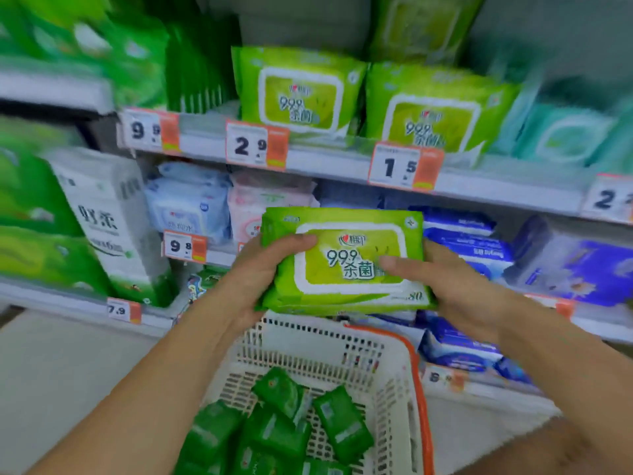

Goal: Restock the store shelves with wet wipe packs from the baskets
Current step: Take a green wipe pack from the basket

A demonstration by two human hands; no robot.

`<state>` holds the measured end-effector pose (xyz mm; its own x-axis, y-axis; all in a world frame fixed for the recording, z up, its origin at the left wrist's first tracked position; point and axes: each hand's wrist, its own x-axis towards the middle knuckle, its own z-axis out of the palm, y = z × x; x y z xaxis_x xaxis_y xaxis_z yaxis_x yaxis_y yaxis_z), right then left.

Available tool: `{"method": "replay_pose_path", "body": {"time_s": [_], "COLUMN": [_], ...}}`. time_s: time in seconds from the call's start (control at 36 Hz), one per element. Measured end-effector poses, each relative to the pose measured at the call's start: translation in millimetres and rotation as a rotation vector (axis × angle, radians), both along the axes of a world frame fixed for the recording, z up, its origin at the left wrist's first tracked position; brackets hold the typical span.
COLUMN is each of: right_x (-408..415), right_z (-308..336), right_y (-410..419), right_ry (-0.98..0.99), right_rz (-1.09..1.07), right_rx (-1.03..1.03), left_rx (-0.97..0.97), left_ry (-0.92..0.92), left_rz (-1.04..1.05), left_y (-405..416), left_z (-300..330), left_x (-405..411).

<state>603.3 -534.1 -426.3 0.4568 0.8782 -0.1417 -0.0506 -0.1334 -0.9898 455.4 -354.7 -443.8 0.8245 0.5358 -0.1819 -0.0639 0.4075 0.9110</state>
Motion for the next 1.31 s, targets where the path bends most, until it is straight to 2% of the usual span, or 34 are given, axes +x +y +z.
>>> {"method": "replay_pose_path", "body": {"time_s": [0.11,0.25,0.36,0.44,0.56,0.61,0.69,0.78,0.83,0.92,1.06,1.17,1.31], "right_x": [3,15,35,63,103,120,145,171,180,202,227,249,275], "right_z": [28,65,108,140,181,189,191,200,209,203,176,170,169], "right_y": [-3,4,25,42,50,54,64,70,76,87,94,93,112], "right_ry": [0.021,0.003,-0.108,-0.198,-0.289,-0.316,-0.393,-0.484,-0.476,-0.501,-0.587,-0.743,-0.851], "right_rz": [-0.094,-0.194,-0.332,-0.419,-0.422,-0.355,-0.431,-0.467,-0.421,-0.418,-0.387,-0.249,-0.395], "right_rx": [0.036,0.253,0.371,0.367,0.326,0.273,0.156,0.209,0.293,0.309,0.308,0.175,0.114], "left_rx": [0.093,0.428,0.524,0.604,0.672,0.695,0.727,0.750,0.777,0.896,1.086,1.137,1.271], "left_ry": [0.028,0.096,-0.036,-0.103,-0.102,-0.050,0.008,-0.057,-0.122,-0.156,-0.032,-0.056,0.000], "left_rz": [-0.034,-0.182,-0.066,0.035,0.026,-0.008,0.039,0.136,0.166,0.127,-0.008,-0.001,0.143], "left_y": [-12,-10,12,26,42,55,71,82,87,87,104,115,127], "left_z": [48,97,144,176,206,208,205,215,222,221,197,196,191], "left_x": [5,12,41,79,127,146,171,197,214,230,248,266,303]}}
